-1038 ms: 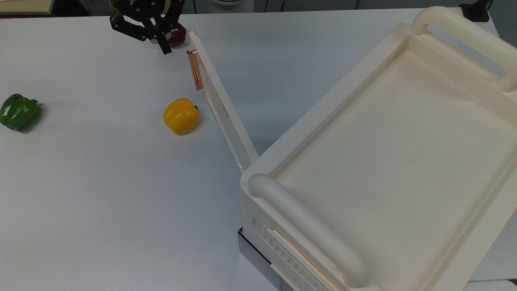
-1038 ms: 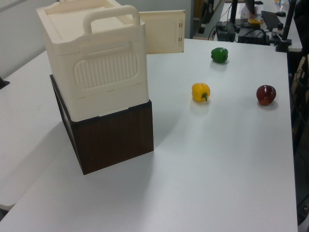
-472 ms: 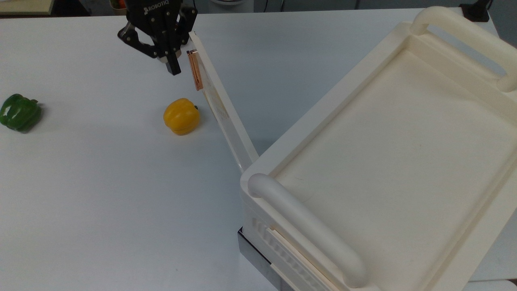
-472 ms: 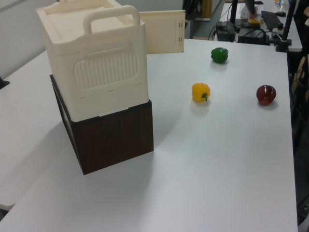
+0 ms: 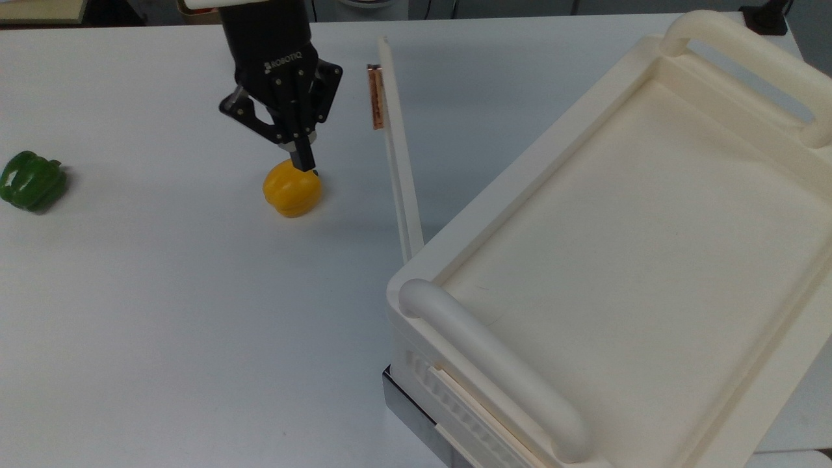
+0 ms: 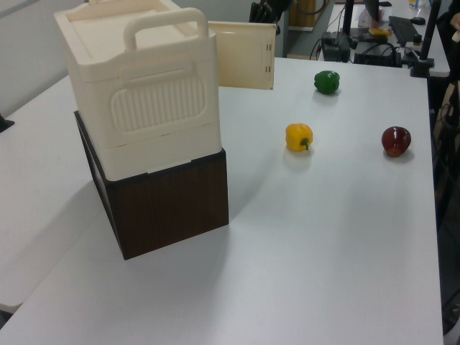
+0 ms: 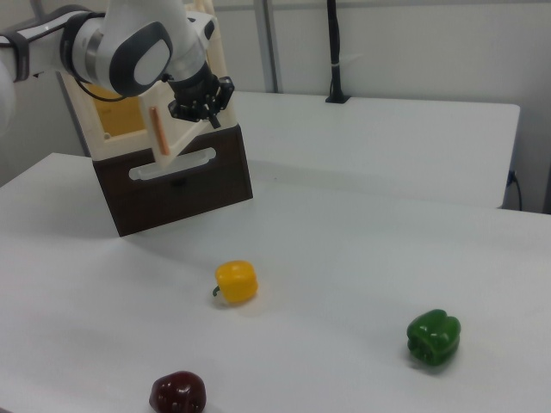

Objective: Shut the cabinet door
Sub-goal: 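Push the cream door with the gripper, swinging it shut against the box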

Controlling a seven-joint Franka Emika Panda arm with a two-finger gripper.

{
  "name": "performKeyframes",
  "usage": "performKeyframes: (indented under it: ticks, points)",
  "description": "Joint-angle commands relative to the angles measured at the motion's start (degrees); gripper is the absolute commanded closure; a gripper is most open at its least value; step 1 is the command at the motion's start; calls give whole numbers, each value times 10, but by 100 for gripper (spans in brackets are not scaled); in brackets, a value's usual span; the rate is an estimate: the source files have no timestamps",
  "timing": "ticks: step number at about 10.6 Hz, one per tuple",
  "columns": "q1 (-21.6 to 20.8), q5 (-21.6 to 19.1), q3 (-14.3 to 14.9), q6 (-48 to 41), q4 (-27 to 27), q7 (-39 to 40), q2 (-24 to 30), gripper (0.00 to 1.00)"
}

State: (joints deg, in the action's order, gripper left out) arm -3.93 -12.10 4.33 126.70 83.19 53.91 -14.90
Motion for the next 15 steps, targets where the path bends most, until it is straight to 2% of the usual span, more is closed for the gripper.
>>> performKeyframes:
  ticks: [1, 4, 10, 15]
  points:
    - [-42, -2, 4, 11, 17, 5, 10, 100]
    - [-84, -4, 4, 11, 18, -14, 10, 100]
    - [-143, -2, 5, 21, 15, -68, 9, 100]
    - [-183, 2, 5, 98, 13, -135, -18, 100]
